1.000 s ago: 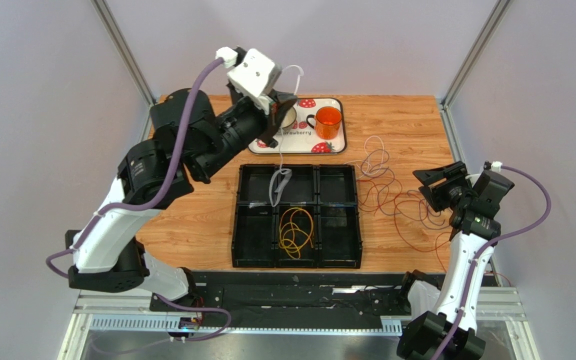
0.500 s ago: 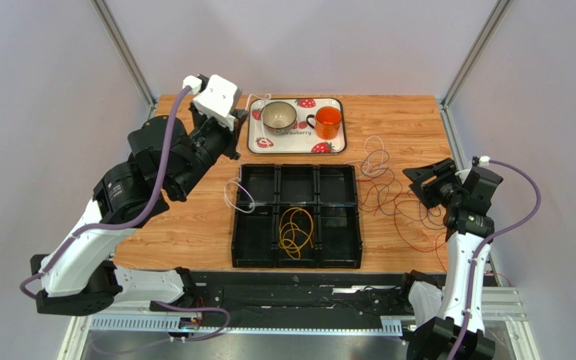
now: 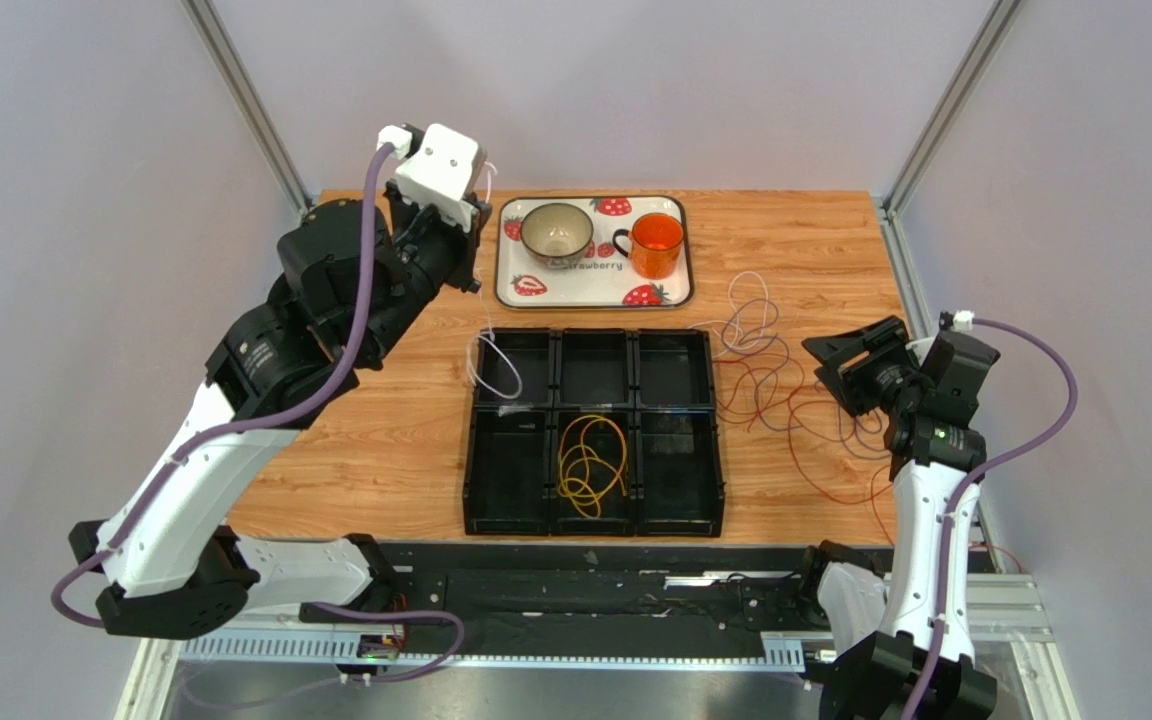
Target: Untangle the cables
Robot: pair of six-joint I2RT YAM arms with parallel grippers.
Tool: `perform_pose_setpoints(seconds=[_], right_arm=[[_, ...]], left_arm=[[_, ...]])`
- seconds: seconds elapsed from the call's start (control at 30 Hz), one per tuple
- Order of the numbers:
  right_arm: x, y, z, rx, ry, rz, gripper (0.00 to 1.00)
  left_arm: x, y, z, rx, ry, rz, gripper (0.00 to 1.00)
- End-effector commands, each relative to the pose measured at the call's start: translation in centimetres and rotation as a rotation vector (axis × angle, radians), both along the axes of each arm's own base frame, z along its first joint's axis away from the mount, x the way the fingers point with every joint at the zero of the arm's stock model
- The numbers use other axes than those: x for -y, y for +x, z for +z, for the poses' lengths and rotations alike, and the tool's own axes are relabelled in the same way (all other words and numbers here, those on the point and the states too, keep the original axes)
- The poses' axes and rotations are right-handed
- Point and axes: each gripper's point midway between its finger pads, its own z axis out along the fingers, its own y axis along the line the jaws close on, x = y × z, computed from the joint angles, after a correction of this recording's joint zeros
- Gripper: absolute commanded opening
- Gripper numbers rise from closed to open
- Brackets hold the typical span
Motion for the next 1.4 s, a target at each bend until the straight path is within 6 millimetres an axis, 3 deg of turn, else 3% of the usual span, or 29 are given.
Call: perform_pose_setpoints(seconds=[0.0,0.6,0.87,1.17,1.37], right_arm=[[0.1,0.7,1.0,0.048,-0.015,0.003,0.57],[0.2,1.2,0.4,0.038,-0.017,0.017,0.57],[0.2,1.4,0.0,0.029,-0.020,0.026,0.57],[0.3,1.5,-0.3,0.022,-0.022,0.029,0.56],[0.3,1.6,-0.5,0.018,-0.019,0.030,0.56]], left_arm=[[0.8,1.2,0.9,0.014,-0.054,-0.023,0.00],[2.6,4.2,-1.2,-0.037,-0.053,-0.062,0.00],[3.1,5.4,-3.8,-0.069,-0.034,-0.049,0.00],[1.8,6.7,-5.6,-0.097,-0.013,-0.002,0.00],[1.9,6.8,-8.4,-0.159,-0.036,0.002,0.00]])
